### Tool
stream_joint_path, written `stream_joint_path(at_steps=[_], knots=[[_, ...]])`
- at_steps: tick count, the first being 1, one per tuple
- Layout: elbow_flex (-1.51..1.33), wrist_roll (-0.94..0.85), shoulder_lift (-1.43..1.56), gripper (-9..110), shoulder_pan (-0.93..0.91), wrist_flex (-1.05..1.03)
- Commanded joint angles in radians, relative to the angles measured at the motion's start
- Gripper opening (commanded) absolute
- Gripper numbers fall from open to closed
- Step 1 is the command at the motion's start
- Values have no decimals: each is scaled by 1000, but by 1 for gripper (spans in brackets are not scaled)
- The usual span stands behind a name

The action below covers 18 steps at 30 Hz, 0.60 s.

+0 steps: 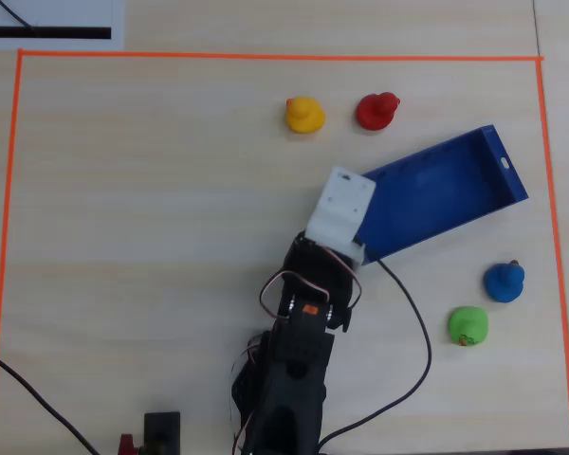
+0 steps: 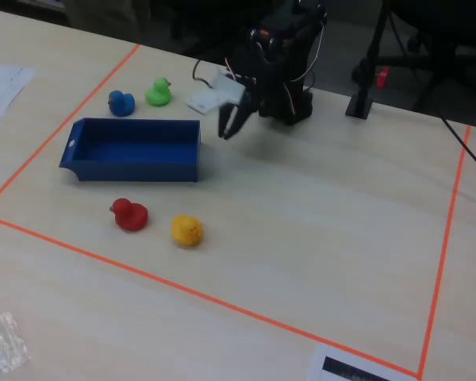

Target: Grasp blue duck and put it into box.

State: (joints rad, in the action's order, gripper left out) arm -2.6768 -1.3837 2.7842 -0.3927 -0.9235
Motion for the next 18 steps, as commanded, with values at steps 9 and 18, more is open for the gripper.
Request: stream_joint_path(at_steps=[9,18], knots=[[703,-268,-442,18,-503,172],[678,-405,-727,33,-804,669]])
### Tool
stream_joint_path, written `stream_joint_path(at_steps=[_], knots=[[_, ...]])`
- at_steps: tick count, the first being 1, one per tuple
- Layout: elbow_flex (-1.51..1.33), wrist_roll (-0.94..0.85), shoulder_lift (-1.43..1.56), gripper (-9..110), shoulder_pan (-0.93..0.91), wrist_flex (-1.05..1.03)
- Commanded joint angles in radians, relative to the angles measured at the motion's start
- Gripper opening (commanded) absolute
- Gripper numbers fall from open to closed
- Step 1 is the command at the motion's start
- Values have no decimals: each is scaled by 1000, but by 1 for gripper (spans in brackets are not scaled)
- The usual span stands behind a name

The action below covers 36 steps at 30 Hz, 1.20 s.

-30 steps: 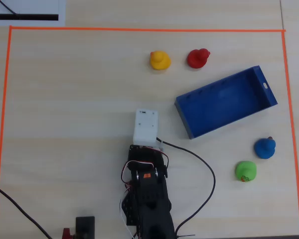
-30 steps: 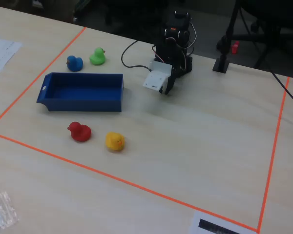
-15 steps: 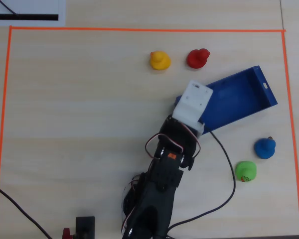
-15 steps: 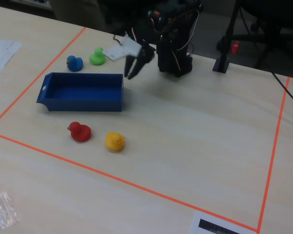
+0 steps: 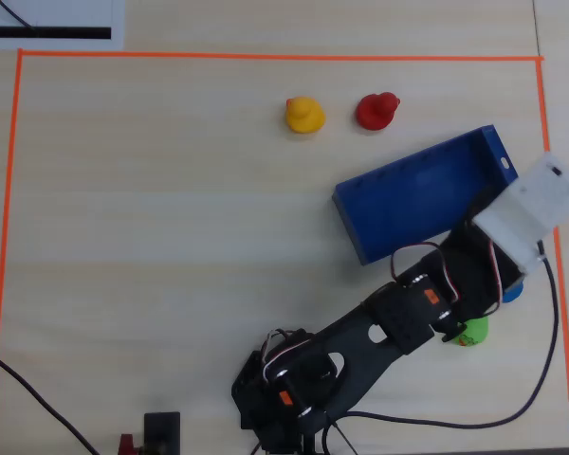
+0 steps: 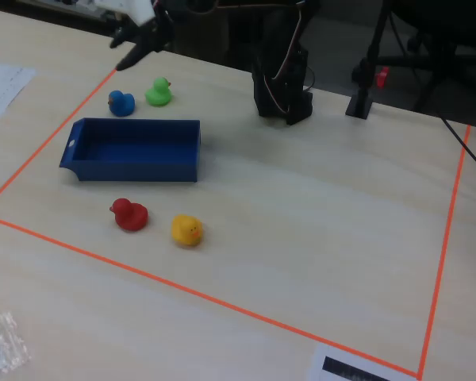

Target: Grasp blue duck and put it into box.

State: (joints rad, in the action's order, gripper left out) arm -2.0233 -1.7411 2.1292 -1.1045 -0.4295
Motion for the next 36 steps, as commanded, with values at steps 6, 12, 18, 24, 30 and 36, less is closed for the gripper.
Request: stream_joint_path(at_steps=[6,12,18,24,30,36], knots=[[-55,-189,-253,34,-209,354],[-75,-224,-379,35,-247,417],[-83,-235,-462,34,-256,434],[-109,-233,-506,34,-256,460],[-86,-235,-597,35,-256,520],[-17,-222,-687,35,-256,502]])
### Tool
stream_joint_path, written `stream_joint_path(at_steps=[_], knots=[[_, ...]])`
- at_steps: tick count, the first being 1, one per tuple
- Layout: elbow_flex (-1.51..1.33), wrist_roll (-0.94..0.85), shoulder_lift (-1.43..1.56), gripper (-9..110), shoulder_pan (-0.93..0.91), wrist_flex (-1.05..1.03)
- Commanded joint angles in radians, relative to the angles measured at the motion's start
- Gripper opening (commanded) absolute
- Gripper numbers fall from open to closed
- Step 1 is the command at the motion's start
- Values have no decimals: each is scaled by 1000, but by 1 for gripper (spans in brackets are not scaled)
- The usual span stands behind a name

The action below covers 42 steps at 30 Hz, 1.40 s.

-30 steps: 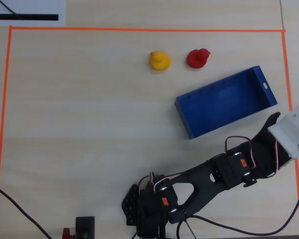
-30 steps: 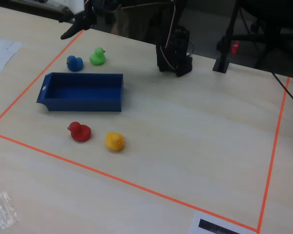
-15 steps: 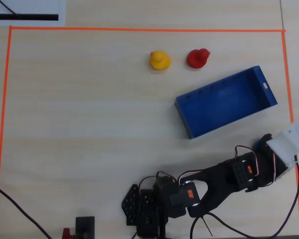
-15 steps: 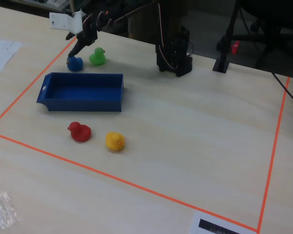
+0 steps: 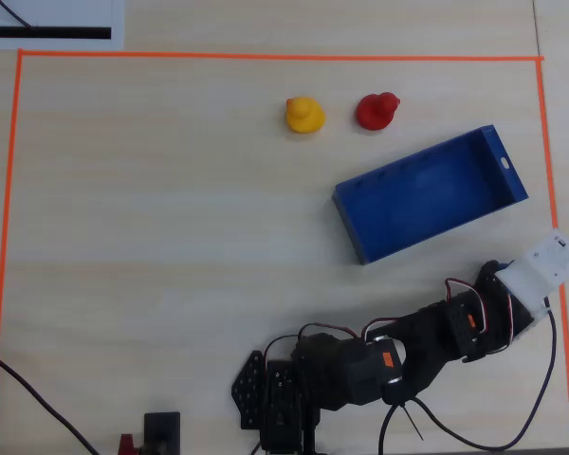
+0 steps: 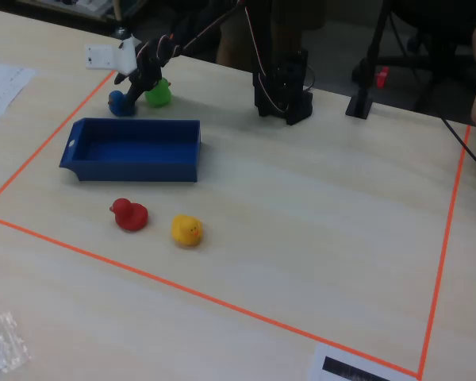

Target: Grasp blue duck and put it into box.

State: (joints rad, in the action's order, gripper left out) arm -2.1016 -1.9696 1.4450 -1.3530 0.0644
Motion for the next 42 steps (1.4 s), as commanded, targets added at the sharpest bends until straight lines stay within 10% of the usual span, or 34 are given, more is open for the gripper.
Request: stream_joint_path(at_steps=[1,7,13,23,32,42], knots=[[66,8,-17,35,-6,6],[117,37,-91,33,8,-12],[166,127,-152,1,34,-32],[275,183,-152,0,32,-190],[598,661,38,0,155,-500],[202,729,437,0,489,-706]])
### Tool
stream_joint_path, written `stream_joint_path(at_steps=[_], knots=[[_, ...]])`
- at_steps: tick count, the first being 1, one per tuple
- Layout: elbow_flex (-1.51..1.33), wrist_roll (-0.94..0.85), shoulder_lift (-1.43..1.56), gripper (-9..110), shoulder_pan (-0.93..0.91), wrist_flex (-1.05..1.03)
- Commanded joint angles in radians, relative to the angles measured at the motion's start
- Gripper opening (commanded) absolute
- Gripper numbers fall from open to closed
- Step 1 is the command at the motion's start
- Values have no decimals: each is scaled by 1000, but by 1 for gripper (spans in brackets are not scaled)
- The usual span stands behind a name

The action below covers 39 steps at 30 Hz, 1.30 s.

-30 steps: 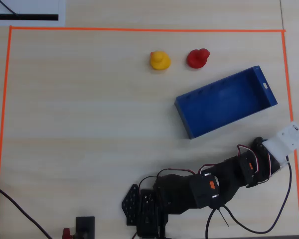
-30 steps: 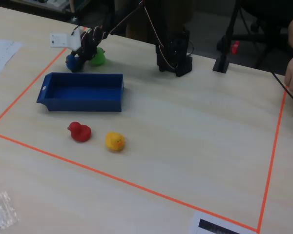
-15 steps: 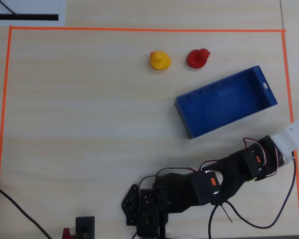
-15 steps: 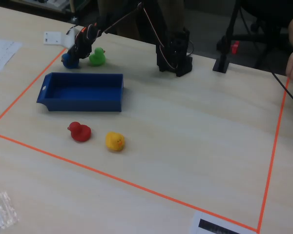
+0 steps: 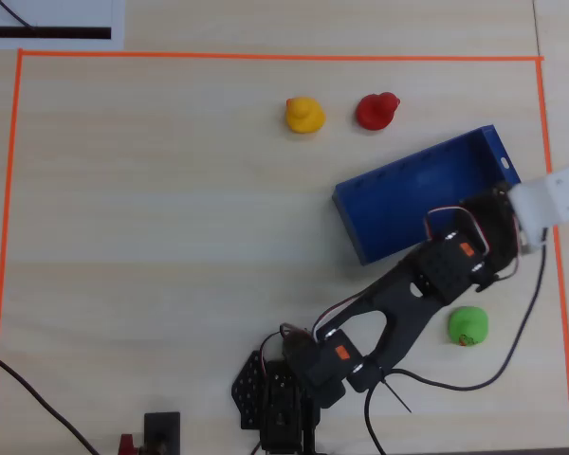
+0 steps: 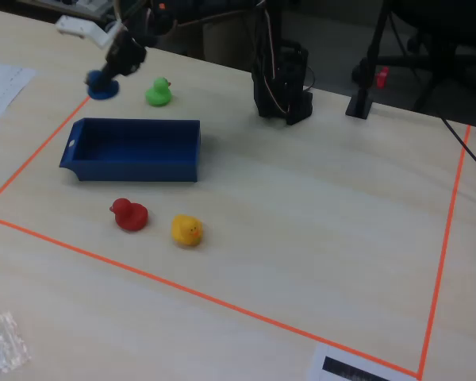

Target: Grasp blue duck and put it into box.

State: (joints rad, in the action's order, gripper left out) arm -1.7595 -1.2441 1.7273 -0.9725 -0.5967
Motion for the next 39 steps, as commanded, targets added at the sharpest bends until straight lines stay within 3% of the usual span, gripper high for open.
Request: stream_joint_path(at_steps=[1,8,12,18,20,24,31,39], knots=[[-198,-3,183,0,138,-46],[-413,-83,255,1,199,-28],[-512,-172,256,24,167,86],[-517,-183,279,41,143,129],[-476,-138,301,36,143,91],[-403,-58,397,0,172,-126],[-531,-6,761,0,342,-451],[-861,117,1209,0,736,-598]])
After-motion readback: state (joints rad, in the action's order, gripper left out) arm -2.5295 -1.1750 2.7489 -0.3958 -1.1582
